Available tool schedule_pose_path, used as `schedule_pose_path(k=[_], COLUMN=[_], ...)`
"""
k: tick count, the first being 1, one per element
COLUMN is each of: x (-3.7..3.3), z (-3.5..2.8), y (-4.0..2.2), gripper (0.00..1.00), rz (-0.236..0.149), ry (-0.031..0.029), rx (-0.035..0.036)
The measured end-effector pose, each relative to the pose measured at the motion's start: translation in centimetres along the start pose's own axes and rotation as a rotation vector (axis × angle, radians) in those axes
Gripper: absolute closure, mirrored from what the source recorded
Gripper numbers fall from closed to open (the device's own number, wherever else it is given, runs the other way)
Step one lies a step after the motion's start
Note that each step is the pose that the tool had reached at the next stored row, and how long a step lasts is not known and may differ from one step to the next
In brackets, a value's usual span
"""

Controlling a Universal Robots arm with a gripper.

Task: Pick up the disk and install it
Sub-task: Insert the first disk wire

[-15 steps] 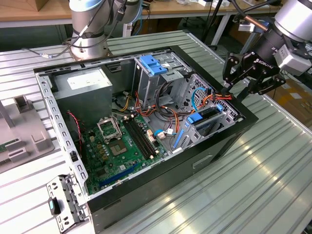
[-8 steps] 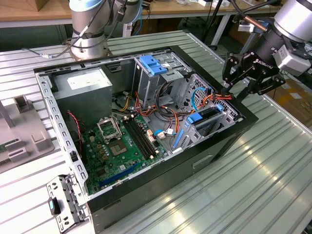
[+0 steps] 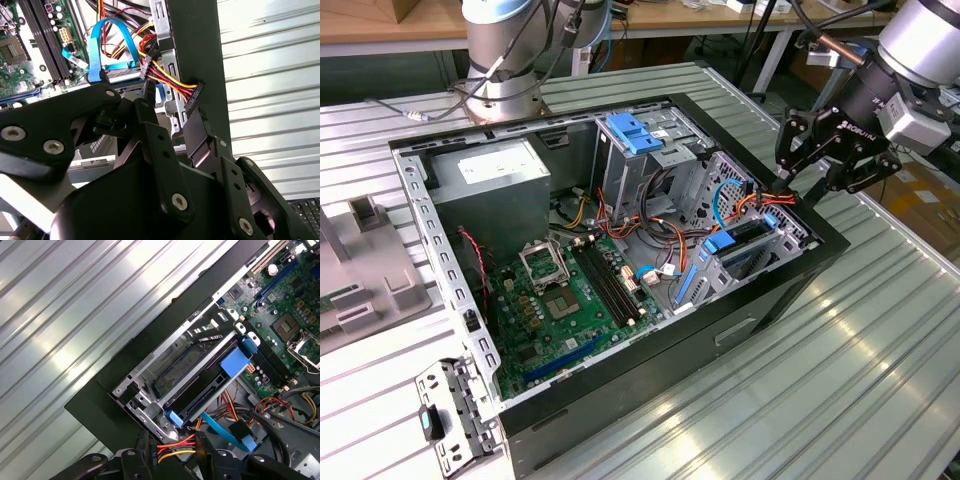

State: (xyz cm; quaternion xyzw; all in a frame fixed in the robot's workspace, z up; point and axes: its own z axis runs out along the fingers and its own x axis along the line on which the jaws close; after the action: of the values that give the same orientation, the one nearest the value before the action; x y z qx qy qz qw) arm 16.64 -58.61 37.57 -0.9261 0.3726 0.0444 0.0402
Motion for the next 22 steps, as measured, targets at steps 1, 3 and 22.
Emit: schedule_pose_path(k=[1,3,22], x=[0.13,0.46,1.91], z=[0.07,0.18,1.11], y=[-0.13,-0.43,-1.67], gripper=[0.50,0.50,0.50], rz=[0.000,-0.006,-0.092], ry=[0.0000,-0.0002,-0.0038], rx=[0.0000,-0.0006,-0.0104])
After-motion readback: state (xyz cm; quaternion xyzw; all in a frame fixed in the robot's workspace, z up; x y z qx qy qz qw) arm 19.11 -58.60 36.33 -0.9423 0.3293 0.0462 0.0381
